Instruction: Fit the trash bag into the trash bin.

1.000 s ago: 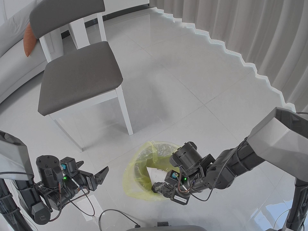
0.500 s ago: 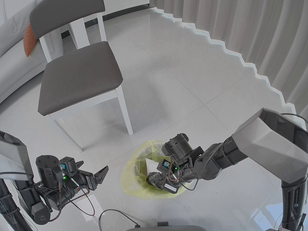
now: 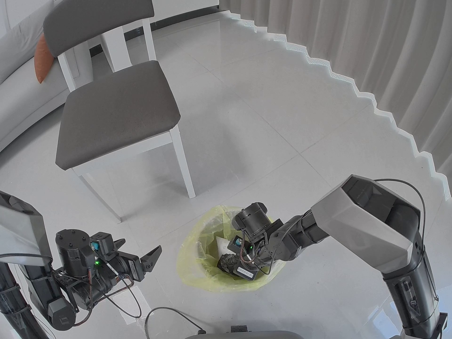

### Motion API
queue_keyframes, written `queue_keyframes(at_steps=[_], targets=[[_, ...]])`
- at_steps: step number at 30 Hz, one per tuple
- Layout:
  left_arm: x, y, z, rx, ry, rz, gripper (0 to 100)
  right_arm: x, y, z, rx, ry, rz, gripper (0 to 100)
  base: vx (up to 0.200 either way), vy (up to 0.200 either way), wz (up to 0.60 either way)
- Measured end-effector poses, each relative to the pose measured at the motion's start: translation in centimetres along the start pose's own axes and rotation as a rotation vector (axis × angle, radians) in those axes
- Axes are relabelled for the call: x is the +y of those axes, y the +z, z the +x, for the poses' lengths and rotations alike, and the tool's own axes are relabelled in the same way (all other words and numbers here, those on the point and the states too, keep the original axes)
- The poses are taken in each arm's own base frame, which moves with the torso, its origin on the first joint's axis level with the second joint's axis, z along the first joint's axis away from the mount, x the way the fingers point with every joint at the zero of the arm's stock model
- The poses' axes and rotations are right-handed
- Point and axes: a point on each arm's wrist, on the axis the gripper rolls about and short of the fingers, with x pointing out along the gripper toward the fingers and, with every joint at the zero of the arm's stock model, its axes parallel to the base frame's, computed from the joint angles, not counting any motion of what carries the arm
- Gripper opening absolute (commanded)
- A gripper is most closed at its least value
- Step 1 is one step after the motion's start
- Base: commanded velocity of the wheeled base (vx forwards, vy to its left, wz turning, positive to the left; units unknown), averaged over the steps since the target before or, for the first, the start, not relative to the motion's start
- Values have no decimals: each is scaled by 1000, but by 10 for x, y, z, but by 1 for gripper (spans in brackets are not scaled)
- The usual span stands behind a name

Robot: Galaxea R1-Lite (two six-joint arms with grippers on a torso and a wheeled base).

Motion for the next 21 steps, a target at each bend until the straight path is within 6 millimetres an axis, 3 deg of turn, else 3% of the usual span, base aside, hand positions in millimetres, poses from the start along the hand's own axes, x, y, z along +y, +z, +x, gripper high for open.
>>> queue_keyframes(at_steps=[10, 16, 21], targets=[[-2, -13, 10, 66, -4, 6, 100, -4, -4, 6, 27, -4, 12, 100, 0, 0, 0], [-1, -22, 24, 107, 0, 13, 100, -5, -2, -12, 14, -15, 17, 100, 0, 0, 0], [2, -32, 56, 126, 10, 16, 100, -6, 1, -42, -23, -35, 33, 100, 0, 0, 0]])
